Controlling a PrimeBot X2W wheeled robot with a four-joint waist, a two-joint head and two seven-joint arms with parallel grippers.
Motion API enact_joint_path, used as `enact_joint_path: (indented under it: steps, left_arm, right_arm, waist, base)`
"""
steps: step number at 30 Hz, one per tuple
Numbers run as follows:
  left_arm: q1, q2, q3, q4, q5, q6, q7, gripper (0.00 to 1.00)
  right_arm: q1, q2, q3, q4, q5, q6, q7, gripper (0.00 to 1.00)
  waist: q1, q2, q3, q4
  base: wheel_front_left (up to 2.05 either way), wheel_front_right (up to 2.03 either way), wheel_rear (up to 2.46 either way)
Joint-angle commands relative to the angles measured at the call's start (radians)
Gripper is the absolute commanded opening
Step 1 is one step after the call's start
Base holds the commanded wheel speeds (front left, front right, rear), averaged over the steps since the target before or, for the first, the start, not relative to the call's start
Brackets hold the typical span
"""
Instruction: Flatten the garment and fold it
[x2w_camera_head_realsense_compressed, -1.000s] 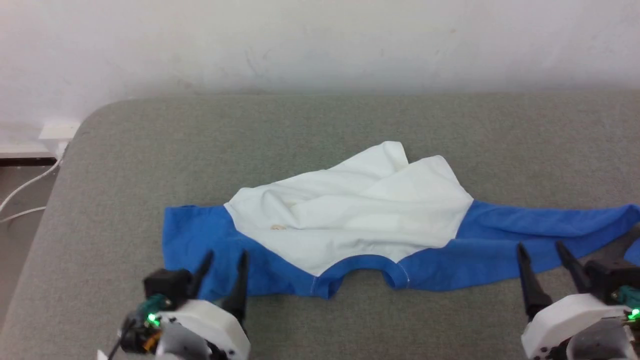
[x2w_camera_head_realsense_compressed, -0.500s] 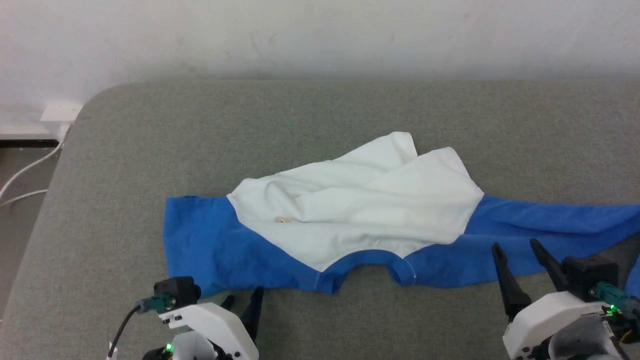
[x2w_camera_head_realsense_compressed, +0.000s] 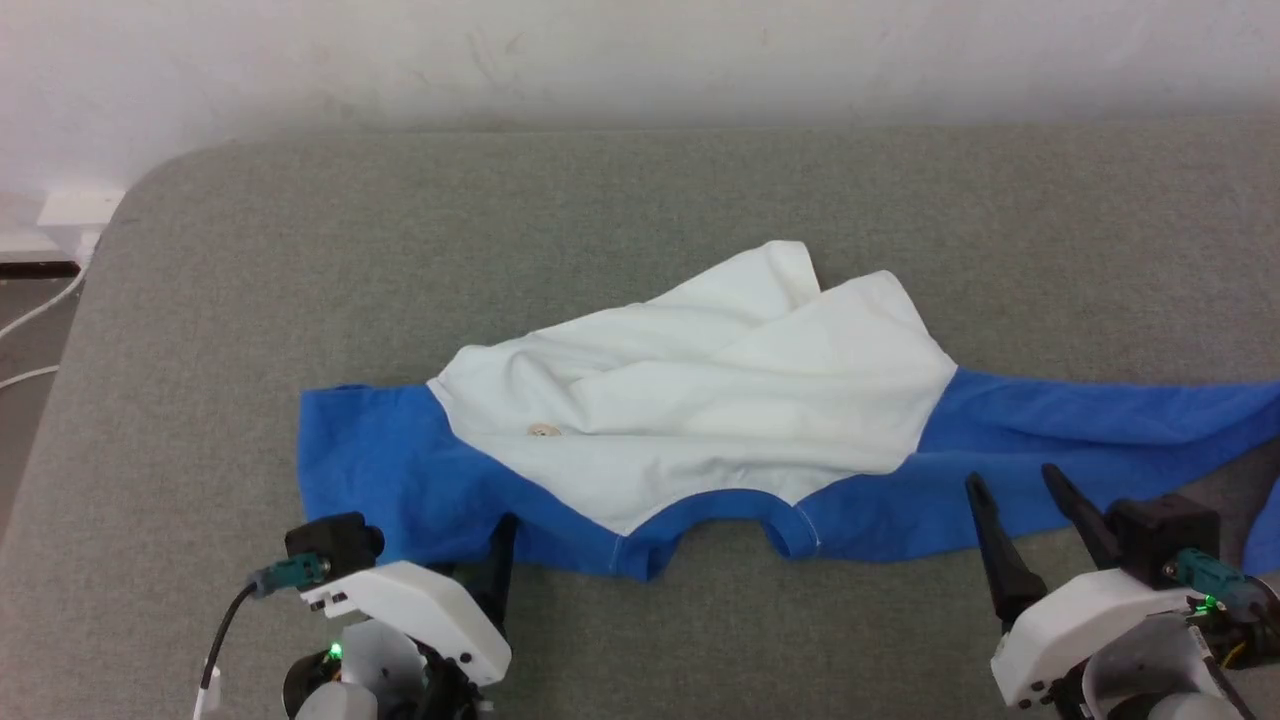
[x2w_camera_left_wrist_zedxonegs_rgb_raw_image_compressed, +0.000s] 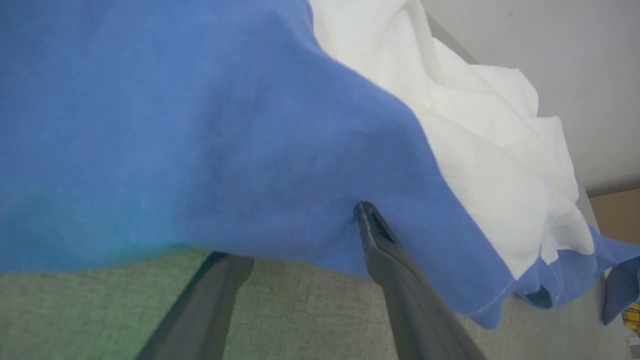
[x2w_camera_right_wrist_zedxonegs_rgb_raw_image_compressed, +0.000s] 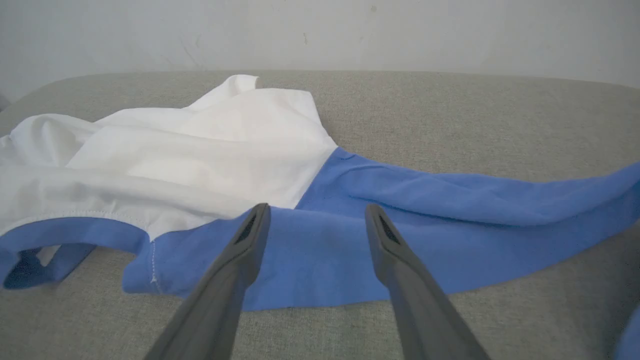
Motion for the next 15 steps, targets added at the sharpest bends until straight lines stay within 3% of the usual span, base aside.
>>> enact_joint_path:
  steps: [1, 2, 3, 15]
  left_arm:
    - [-0.016, -0.001, 0.000, 0.014, 0.005, -0.008, -0.013, 0.46]
    - [-0.020, 0.000, -0.001, 0.016, 0.009, -0.012, -0.021, 0.27]
    - [-0.022, 0.004, -0.004, 0.016, 0.014, -0.014, -0.028, 0.00]
    - [0.048, 0.045, 0.016, -0.098, 0.030, 0.014, -0.044, 0.00]
  right_arm:
    - [-0.016, 0.003, 0.001, 0.003, 0.007, -0.001, -0.006, 1.00]
    - [-0.016, 0.003, 0.002, 0.003, 0.007, -0.001, -0.006, 1.00]
    - [-0.016, 0.003, 0.001, 0.004, 0.007, -0.001, -0.006, 1.00]
    - [0.002, 0.003, -0.037, 0.023, 0.049, -0.001, 0.051, 1.00]
  waist:
    - [-0.0001, 0.0000, 0.004, -0.001]
    - [-0.0001, 0.0000, 0.005, -0.001]
    - [-0.0001, 0.0000, 0.005, -0.001]
    - [-0.0001, 0.0000, -0.022, 0.011]
  base:
    - [0.00, 0.00, 0.00]
    - [0.00, 0.00, 0.00]
    - [0.00, 0.00, 0.00]
    - [0.00, 0.00, 0.00]
